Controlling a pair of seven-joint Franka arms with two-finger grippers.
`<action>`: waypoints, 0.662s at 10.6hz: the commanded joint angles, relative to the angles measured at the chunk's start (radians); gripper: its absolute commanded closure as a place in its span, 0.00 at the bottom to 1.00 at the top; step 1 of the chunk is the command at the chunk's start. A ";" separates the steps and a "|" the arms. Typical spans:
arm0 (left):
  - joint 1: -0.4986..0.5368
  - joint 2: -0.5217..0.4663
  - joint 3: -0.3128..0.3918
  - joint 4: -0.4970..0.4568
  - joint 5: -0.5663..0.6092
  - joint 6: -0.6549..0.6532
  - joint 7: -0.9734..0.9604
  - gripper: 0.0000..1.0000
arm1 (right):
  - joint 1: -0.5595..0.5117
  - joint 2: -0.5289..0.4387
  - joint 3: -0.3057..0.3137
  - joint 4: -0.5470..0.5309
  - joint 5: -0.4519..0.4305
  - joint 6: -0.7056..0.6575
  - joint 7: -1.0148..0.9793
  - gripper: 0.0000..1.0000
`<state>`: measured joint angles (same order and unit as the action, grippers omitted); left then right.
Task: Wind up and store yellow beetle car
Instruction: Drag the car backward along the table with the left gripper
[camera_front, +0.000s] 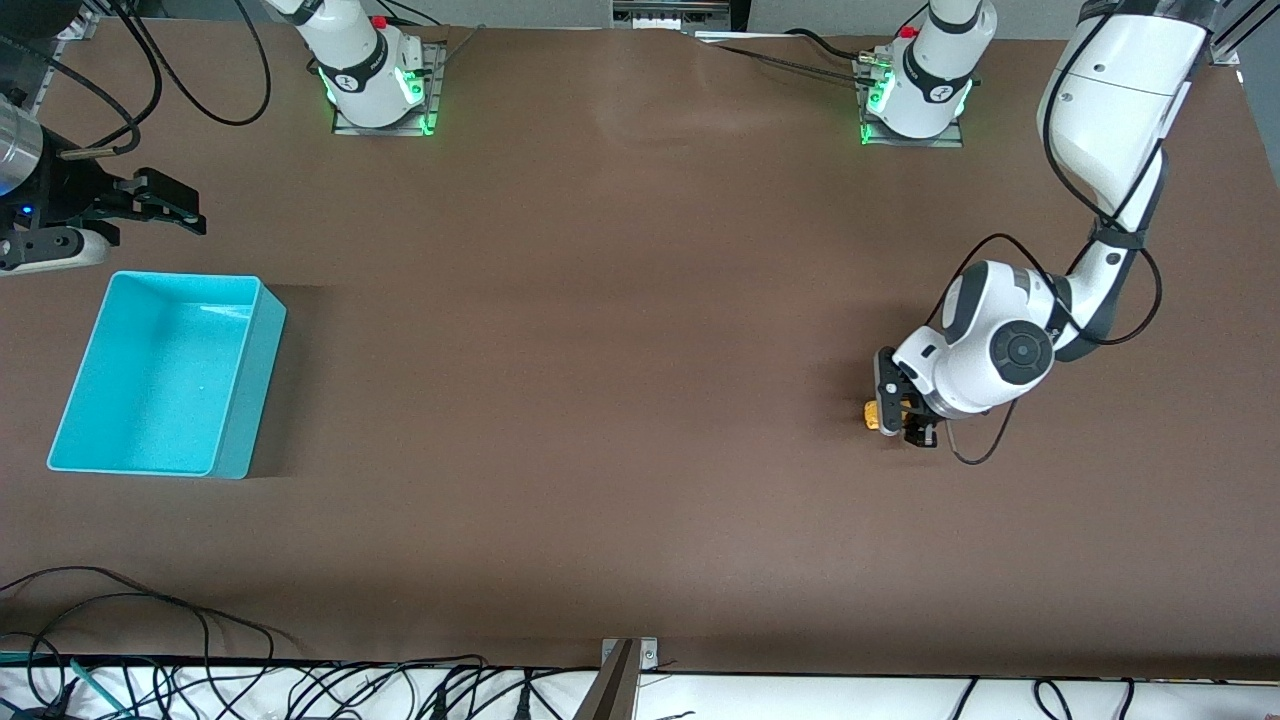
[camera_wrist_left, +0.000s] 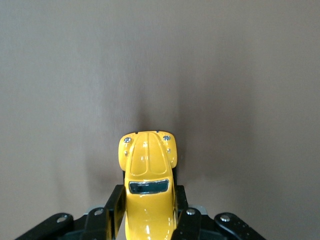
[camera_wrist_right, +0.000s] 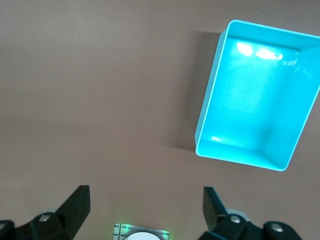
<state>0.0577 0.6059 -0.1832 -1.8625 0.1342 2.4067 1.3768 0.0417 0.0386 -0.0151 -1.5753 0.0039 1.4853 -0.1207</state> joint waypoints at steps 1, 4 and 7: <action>0.082 0.066 0.007 0.017 0.033 0.017 0.108 0.91 | -0.009 -0.002 0.001 0.008 0.019 -0.010 -0.017 0.00; 0.165 0.068 0.008 0.019 0.033 0.023 0.209 0.91 | -0.011 -0.002 0.001 0.006 0.019 -0.010 -0.019 0.00; 0.238 0.074 0.010 0.028 0.054 0.029 0.261 0.91 | -0.011 -0.002 0.001 0.006 0.019 -0.010 -0.019 0.00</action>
<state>0.2651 0.6070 -0.1784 -1.8598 0.1395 2.4028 1.6075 0.0412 0.0386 -0.0160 -1.5753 0.0040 1.4853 -0.1229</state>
